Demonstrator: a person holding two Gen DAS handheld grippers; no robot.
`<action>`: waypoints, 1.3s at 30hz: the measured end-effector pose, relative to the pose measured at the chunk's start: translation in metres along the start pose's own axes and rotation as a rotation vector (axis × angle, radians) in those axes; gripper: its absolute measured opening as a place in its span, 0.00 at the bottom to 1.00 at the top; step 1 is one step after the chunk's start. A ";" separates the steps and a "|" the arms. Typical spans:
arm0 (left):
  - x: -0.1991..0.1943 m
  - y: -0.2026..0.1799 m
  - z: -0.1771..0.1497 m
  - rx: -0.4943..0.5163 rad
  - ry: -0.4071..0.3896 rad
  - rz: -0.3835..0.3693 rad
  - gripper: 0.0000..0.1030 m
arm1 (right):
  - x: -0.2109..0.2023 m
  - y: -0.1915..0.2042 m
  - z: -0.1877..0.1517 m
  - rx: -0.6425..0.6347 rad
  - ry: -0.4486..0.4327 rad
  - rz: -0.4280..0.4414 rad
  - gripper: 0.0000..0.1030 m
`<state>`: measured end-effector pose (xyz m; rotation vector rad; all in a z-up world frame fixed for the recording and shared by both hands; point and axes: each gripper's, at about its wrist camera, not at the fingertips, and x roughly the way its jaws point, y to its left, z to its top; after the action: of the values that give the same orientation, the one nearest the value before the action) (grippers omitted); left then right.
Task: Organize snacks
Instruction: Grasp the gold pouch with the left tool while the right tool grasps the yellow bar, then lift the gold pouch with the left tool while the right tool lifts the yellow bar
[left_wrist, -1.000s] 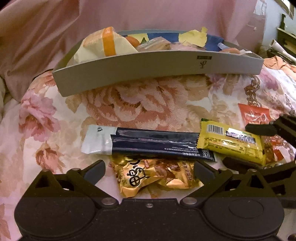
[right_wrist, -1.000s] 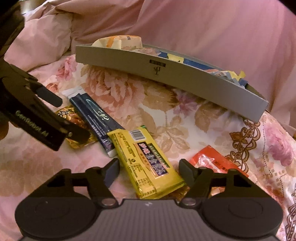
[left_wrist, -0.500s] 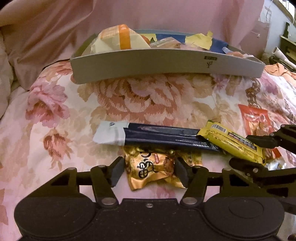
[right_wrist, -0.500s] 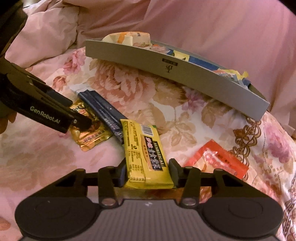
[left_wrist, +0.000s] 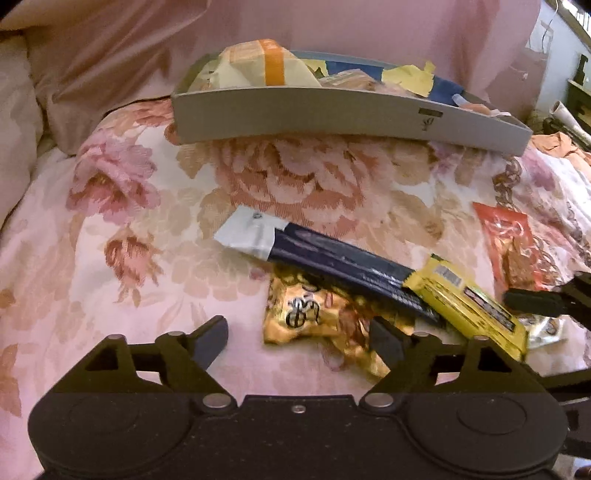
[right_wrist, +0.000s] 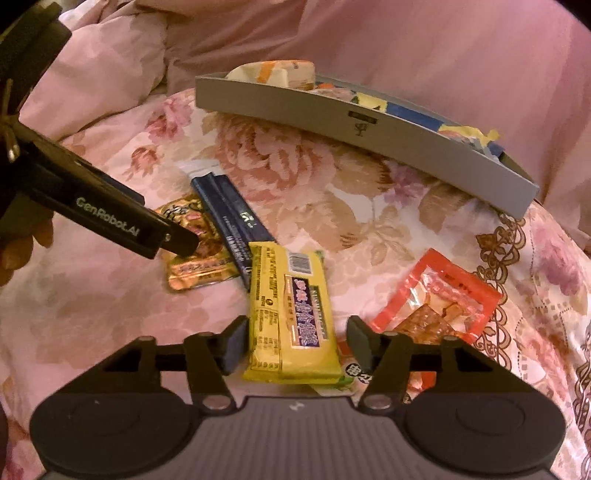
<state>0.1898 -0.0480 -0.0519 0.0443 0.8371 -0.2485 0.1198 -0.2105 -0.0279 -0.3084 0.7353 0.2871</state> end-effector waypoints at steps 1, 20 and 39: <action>0.003 -0.002 0.002 0.014 -0.003 0.001 0.89 | 0.001 -0.001 0.000 0.009 -0.004 -0.001 0.70; 0.009 0.000 0.005 0.155 -0.018 -0.084 0.63 | 0.008 -0.002 -0.002 0.052 -0.004 0.046 0.49; -0.042 -0.006 -0.031 0.393 0.061 -0.201 0.82 | -0.031 0.008 -0.022 0.091 0.079 0.067 0.51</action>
<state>0.1386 -0.0415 -0.0415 0.3375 0.8439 -0.6011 0.0817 -0.2158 -0.0235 -0.2099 0.8352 0.3050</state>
